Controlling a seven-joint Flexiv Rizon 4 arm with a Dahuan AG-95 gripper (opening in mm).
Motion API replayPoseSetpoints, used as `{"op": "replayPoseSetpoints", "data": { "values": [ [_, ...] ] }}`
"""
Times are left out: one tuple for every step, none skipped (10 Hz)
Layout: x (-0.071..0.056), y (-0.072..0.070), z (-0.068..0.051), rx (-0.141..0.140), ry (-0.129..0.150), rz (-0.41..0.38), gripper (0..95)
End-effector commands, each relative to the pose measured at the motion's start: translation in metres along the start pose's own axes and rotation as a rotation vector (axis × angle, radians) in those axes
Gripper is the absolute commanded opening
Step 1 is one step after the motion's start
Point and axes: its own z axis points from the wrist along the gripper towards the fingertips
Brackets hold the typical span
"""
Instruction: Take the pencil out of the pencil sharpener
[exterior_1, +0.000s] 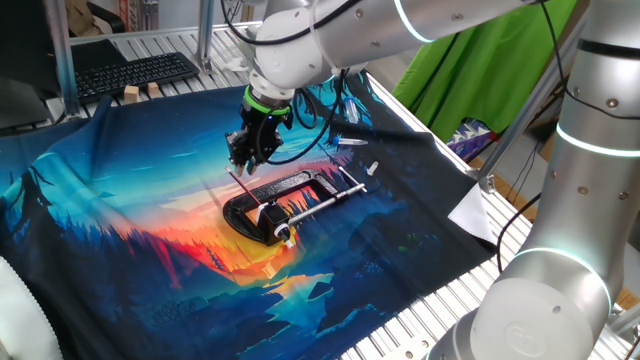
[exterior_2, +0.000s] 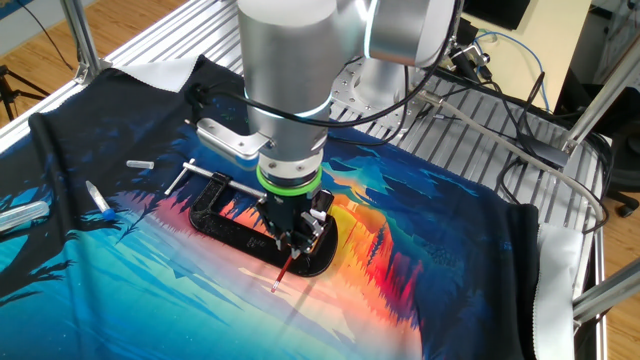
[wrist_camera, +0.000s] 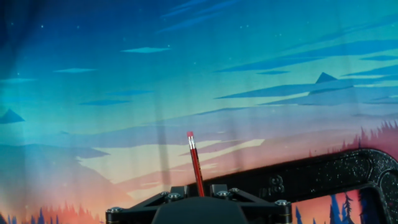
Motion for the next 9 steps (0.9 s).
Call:
{"op": "replayPoseSetpoints", "data": {
  "values": [
    [0.0,0.001,0.005,0.001,-0.003,0.002,19.0],
    [0.0,0.002,0.007,0.0,-0.003,0.002,19.0],
    [-0.001,0.002,0.011,0.003,-0.003,0.003,19.0],
    [0.0,0.003,0.013,0.004,-0.004,0.004,19.0],
    [0.0,0.003,0.014,0.004,-0.005,0.004,19.0],
    [0.001,0.003,0.016,0.006,-0.006,0.003,19.0],
    [0.001,0.004,0.019,0.007,-0.006,0.004,19.0],
    [0.001,0.004,0.022,0.008,-0.008,0.006,19.0],
    [0.001,0.004,0.023,0.009,-0.009,0.007,19.0]
  ]
}}
